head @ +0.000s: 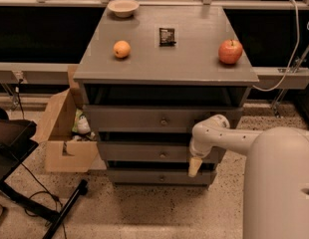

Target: Open middle drawer

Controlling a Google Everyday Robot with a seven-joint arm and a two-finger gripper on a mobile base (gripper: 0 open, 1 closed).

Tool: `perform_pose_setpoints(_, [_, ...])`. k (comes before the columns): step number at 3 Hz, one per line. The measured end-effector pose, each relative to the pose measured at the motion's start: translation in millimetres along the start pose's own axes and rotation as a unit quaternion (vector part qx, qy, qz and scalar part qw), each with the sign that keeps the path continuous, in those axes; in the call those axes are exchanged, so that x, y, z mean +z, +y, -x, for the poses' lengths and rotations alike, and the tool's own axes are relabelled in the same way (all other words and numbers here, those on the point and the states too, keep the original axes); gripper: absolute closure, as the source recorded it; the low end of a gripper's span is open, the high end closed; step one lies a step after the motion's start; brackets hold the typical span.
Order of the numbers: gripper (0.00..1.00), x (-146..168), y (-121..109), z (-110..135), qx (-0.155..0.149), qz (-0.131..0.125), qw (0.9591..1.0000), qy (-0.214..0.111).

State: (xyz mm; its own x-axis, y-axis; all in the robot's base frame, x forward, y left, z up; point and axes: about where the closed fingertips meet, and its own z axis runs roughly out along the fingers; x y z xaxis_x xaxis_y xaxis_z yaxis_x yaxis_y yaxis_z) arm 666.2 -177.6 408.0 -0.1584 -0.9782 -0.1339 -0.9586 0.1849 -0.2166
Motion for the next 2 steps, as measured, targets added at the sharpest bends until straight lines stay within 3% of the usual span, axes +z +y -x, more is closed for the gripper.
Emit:
perform_pose_setpoints(1, [0.0,0.6,-3.0,0.9,0.002,-0.006,1.0,-0.002])
perform_pose_setpoints(2, [0.0,1.3,4.1,-1.7,-0.006,0.026,0.9996,0.013])
